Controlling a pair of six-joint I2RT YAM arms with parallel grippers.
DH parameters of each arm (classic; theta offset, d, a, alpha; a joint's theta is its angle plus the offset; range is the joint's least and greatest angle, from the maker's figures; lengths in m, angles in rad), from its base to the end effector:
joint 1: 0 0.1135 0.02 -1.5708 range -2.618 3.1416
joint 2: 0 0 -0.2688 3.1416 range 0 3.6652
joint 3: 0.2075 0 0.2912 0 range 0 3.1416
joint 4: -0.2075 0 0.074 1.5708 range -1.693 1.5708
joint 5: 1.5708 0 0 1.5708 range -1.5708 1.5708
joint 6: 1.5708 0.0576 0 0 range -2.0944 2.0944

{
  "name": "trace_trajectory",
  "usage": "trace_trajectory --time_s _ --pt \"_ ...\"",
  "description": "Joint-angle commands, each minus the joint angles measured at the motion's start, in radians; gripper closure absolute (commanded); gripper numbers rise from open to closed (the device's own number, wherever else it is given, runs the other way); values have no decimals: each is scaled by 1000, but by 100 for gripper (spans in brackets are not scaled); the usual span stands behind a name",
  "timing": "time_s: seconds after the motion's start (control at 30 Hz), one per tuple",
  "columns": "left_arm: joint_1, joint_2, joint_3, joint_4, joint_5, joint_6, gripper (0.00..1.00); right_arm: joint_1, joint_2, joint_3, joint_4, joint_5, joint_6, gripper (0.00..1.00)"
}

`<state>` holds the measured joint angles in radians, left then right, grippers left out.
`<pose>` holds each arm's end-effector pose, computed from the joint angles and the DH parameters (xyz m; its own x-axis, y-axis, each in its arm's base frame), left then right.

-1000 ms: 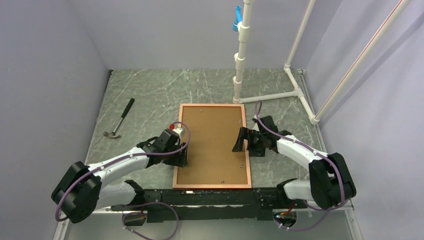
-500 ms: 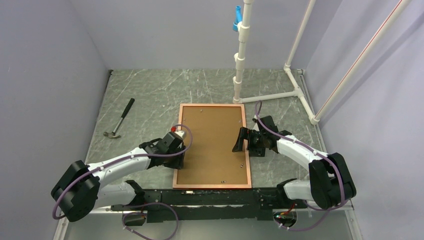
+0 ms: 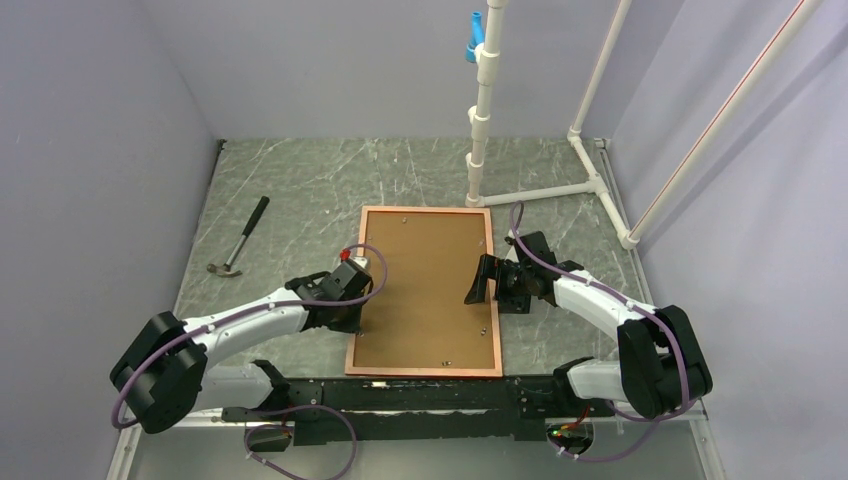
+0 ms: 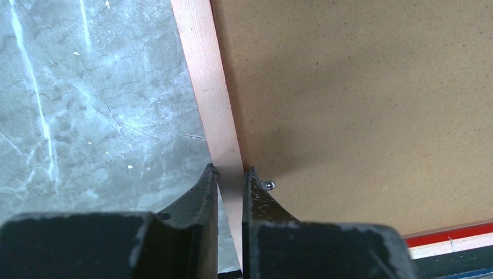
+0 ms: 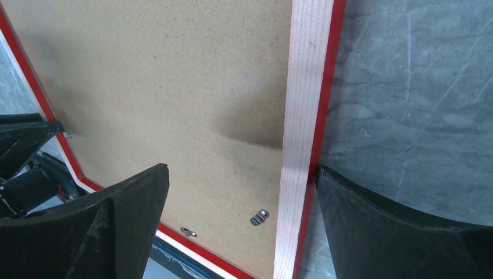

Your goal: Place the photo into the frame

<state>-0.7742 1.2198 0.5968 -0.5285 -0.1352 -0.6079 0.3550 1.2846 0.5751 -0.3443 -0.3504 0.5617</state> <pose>0.1823 -0.1674 0.1286 -0.9093 0.0976 -0.4045 0.1635 0.9777 -0.1315 0.2395 0.1099 0.1199 -0.9485 0.1819 -0.2594 0.0232 0.8564 0.5158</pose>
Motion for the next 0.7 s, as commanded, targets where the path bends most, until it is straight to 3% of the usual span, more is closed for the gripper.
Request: trace_trajectory --time_s 0.0,0.3,0.33,0.5,0.67 --pt "-23 27 -9 18 -7 49 100 7 25 -13 3 -13 1 2" --pt "-23 -58 -1 7 4 10 98 5 11 0 -23 1 -8 2" --pt "-22 -69 3 1 1 2 93 7 7 2 -29 7 -10 1" --pt "-23 -122 14 -10 -7 -27 47 7 -32 9 -76 39 -21 0" --pt "-22 -150 7 10 7 -47 29 7 -64 3 -136 77 -22 0"
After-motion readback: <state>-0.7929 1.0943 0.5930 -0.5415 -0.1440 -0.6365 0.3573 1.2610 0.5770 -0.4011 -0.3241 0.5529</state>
